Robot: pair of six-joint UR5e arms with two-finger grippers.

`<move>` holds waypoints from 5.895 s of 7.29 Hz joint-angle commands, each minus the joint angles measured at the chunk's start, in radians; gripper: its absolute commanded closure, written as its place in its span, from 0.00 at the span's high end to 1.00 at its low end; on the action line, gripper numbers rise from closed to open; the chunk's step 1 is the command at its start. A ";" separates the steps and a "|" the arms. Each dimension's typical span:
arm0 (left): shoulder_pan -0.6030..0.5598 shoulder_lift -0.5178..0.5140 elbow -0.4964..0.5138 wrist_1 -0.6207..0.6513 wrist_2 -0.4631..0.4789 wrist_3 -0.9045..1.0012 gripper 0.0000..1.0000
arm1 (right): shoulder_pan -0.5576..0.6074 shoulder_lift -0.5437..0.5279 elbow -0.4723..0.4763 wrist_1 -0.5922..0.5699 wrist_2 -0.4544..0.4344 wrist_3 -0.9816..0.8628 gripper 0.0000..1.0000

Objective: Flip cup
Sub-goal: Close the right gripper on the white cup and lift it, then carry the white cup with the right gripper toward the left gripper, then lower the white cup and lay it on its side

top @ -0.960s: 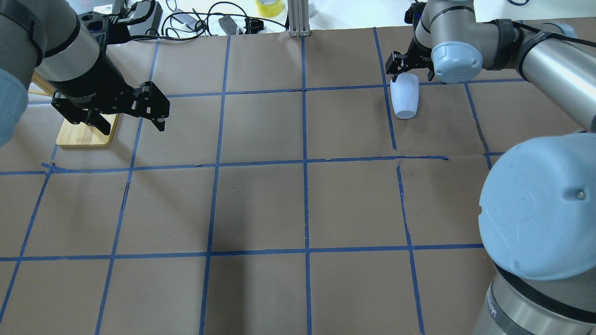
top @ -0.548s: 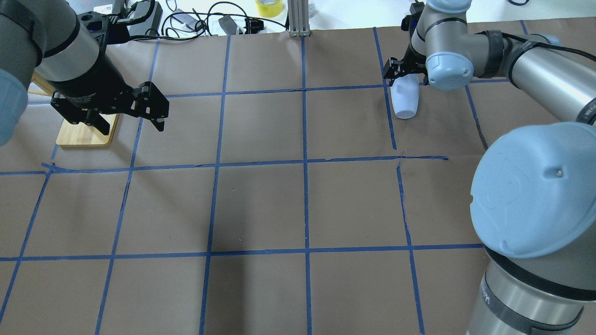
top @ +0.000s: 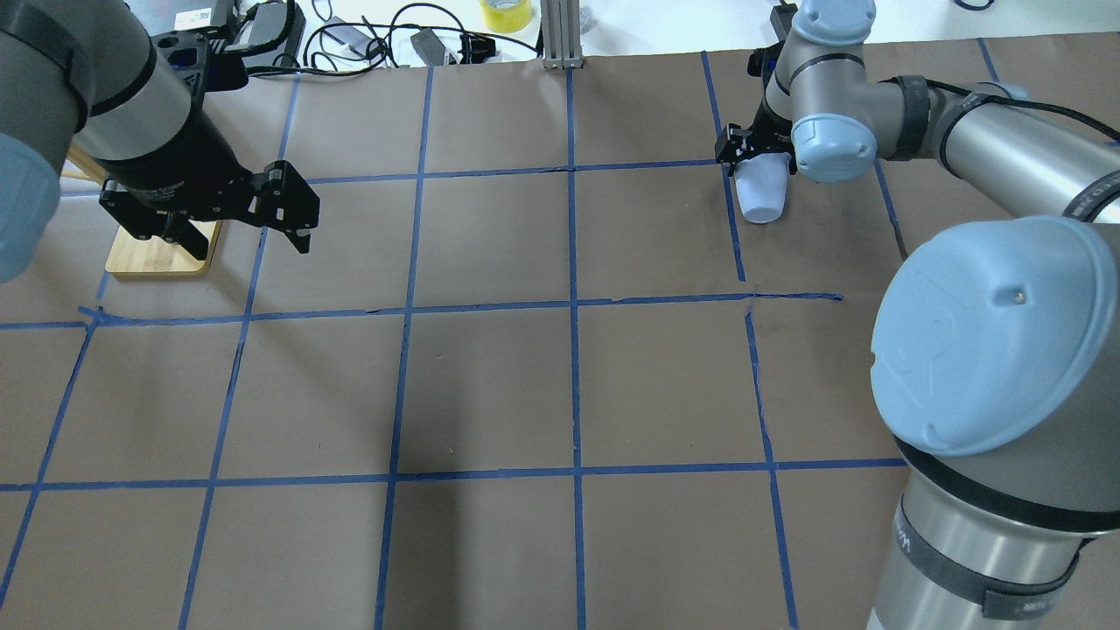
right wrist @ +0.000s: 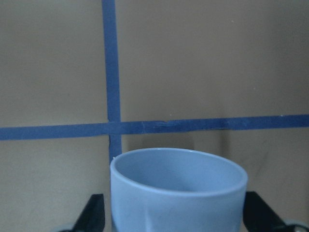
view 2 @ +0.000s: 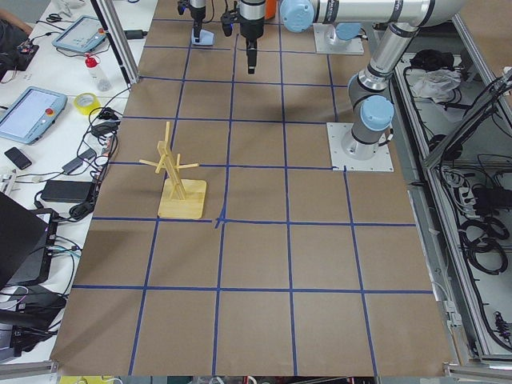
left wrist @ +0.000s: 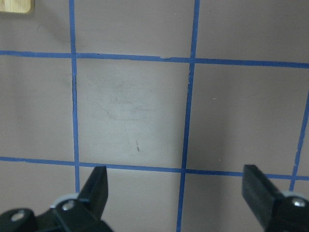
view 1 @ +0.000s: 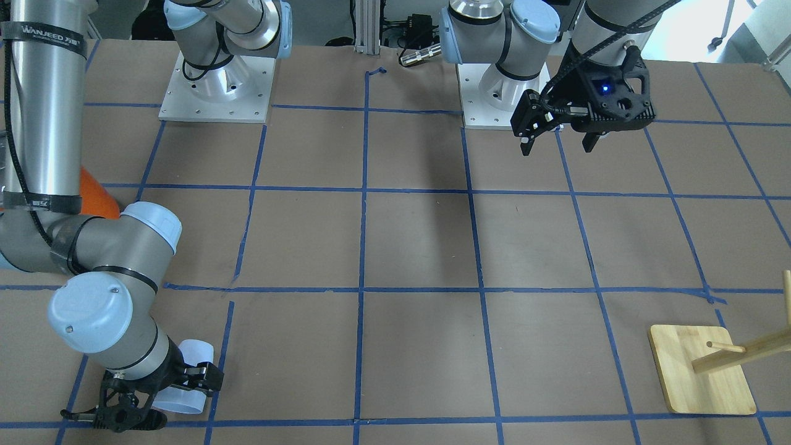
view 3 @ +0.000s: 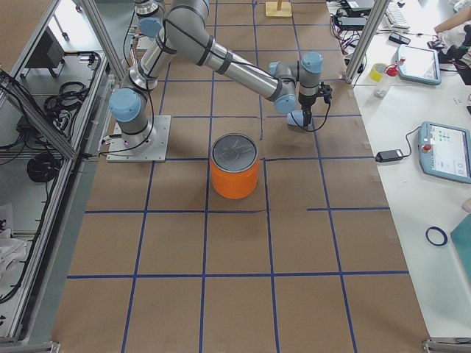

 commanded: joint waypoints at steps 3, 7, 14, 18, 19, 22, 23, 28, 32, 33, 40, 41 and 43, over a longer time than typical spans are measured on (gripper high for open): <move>0.001 0.002 -0.005 0.002 0.003 0.000 1.00 | 0.000 0.007 -0.001 0.003 -0.003 0.005 0.53; 0.006 0.000 -0.005 0.002 0.001 0.000 1.00 | 0.009 -0.016 -0.004 0.003 -0.017 0.020 0.12; 0.007 0.000 -0.011 0.003 0.001 0.000 1.00 | 0.306 -0.138 -0.001 0.146 -0.019 0.031 0.00; 0.009 0.000 -0.011 0.003 0.001 0.000 1.00 | 0.463 -0.122 0.001 0.122 -0.031 -0.176 0.00; 0.009 0.000 -0.011 0.003 0.001 0.002 1.00 | 0.483 -0.101 0.013 0.052 -0.031 -0.288 0.00; 0.011 0.000 -0.011 0.003 0.003 0.002 1.00 | 0.508 -0.084 0.122 -0.121 -0.014 -0.636 0.00; 0.011 0.000 -0.009 0.005 0.006 0.002 1.00 | 0.509 -0.082 0.124 -0.122 -0.011 -0.741 0.00; 0.007 -0.003 -0.011 0.006 0.041 0.017 1.00 | 0.512 -0.076 0.142 -0.121 0.061 -1.047 0.00; 0.007 -0.006 -0.011 0.008 0.038 0.017 1.00 | 0.514 -0.079 0.151 -0.109 0.064 -1.035 0.04; 0.007 -0.004 -0.011 0.006 0.041 0.017 1.00 | 0.514 -0.076 0.153 -0.105 0.063 -1.038 0.13; 0.007 -0.012 -0.011 0.011 0.033 0.015 1.00 | 0.494 -0.091 0.151 -0.098 0.117 -1.023 1.00; 0.007 -0.010 -0.011 0.003 0.041 0.014 1.00 | 0.486 -0.120 0.147 -0.054 0.130 -1.020 1.00; 0.006 -0.023 -0.012 -0.015 0.041 0.003 1.00 | 0.418 -0.238 0.136 0.119 0.210 -1.006 1.00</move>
